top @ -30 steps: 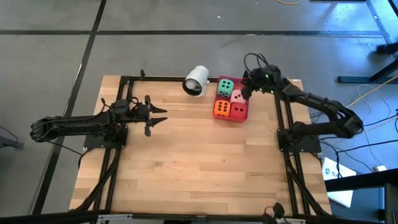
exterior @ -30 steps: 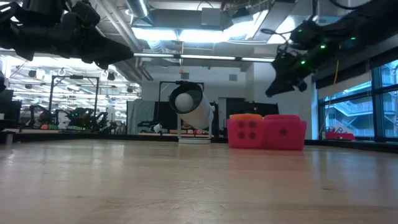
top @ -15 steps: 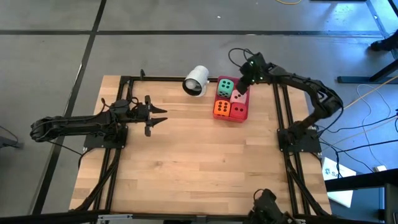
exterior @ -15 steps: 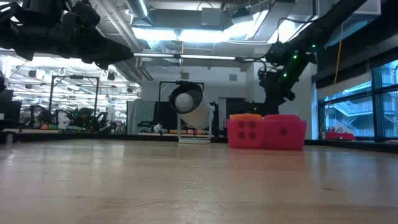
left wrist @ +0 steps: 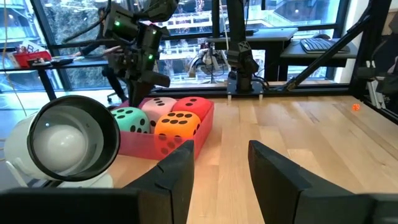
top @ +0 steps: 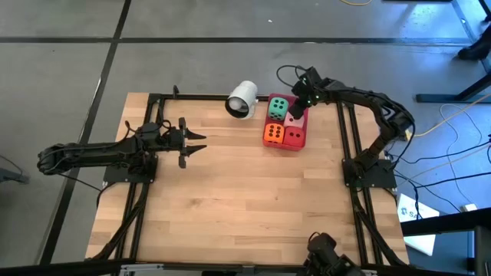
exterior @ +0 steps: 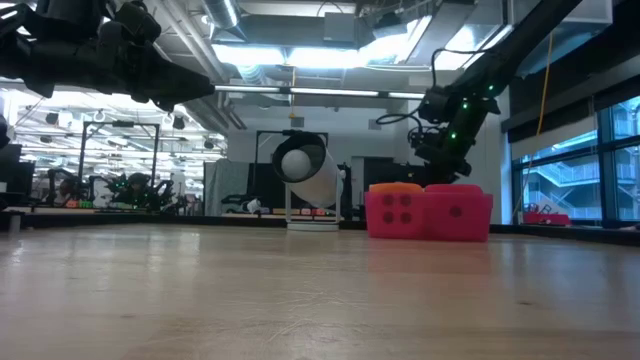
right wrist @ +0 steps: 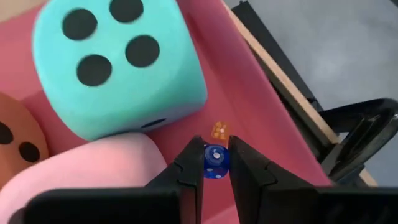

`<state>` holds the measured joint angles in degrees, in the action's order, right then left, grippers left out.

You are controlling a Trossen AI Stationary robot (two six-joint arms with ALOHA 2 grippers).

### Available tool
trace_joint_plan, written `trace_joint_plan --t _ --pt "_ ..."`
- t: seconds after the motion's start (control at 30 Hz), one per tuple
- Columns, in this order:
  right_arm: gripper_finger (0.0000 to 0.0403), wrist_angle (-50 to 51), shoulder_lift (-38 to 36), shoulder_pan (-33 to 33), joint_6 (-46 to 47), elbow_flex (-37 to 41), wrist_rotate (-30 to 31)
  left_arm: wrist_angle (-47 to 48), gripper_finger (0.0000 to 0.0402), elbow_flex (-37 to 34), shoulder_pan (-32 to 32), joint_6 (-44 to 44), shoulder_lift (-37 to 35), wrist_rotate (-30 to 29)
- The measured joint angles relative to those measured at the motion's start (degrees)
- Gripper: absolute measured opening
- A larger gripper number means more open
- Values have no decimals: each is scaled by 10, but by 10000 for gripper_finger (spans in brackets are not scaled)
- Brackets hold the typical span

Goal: Pick & Place Dice
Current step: Put the small blue dice into the red bin

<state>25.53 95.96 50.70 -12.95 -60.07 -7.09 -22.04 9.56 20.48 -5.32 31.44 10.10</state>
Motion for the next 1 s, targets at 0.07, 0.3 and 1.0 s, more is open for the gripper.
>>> trace_joint_plan --t 0.07,0.3,1.0 --pt "52 2 6 0 0 0 0 0 143 0 0 0 0 0" --pt "52 4 33 -1 -1 0 2 0 143 0 0 0 0 0" --pt "65 3 55 0 -1 0 7 0 143 0 0 1 0 0"
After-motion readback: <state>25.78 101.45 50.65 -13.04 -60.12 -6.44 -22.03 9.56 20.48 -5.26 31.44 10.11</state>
